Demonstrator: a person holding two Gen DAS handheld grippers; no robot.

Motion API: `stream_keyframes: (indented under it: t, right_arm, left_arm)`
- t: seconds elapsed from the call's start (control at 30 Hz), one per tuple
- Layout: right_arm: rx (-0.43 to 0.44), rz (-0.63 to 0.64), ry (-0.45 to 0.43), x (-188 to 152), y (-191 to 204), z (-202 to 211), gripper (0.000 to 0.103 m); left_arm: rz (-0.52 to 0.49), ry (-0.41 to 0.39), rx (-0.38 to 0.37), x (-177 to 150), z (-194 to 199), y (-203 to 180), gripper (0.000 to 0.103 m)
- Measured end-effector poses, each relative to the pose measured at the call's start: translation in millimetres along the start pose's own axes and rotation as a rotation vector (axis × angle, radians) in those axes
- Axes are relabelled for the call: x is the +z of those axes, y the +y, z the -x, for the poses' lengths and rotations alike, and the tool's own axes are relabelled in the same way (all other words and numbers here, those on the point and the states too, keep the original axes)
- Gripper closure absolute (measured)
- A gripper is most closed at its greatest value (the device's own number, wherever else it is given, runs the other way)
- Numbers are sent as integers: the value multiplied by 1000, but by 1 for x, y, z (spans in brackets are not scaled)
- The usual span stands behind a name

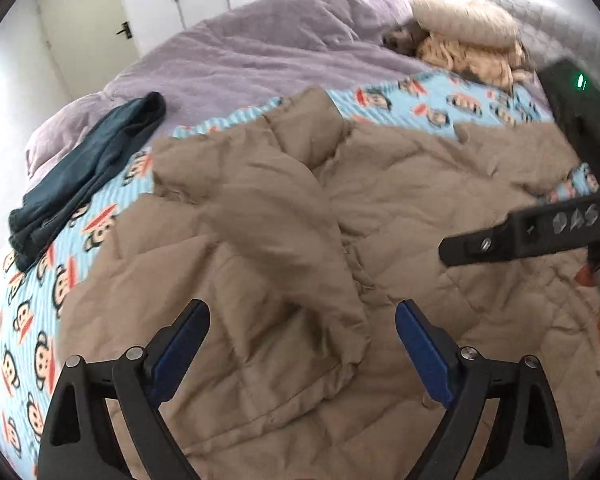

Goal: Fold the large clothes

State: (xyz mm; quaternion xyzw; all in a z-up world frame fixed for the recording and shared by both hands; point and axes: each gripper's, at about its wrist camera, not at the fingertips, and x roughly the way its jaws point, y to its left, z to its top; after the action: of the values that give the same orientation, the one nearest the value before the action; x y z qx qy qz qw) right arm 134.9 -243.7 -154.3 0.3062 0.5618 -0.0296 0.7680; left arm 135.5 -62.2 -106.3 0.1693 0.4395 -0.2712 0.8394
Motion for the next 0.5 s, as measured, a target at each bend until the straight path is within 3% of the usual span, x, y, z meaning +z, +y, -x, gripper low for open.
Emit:
stream_keyframes:
  t: [0.07, 0.13, 0.23, 0.33, 0.4, 0.5]
  right_arm:
    - [-21, 44, -29, -9, 11, 10, 22]
    - [-31, 110, -53, -16, 30, 15, 21]
    - [-30, 236, -68, -34, 68, 11, 17]
    - [-58, 371, -41, -51, 102, -7, 17]
    - [-98, 423, -62, -46, 121, -19, 17]
    - [-115, 420, -142, -26, 126, -21, 17]
  left_arm:
    - [62, -40, 2, -2, 19, 23, 9]
    - [124, -59, 61, -5, 28, 47, 9]
    - [253, -39, 190, -12, 27, 106, 9]
    - [308, 34, 415, -24, 8, 154, 9]
    - [338, 72, 449, -33, 1, 173, 9]
    - [370, 72, 441, -39, -8, 185, 9]
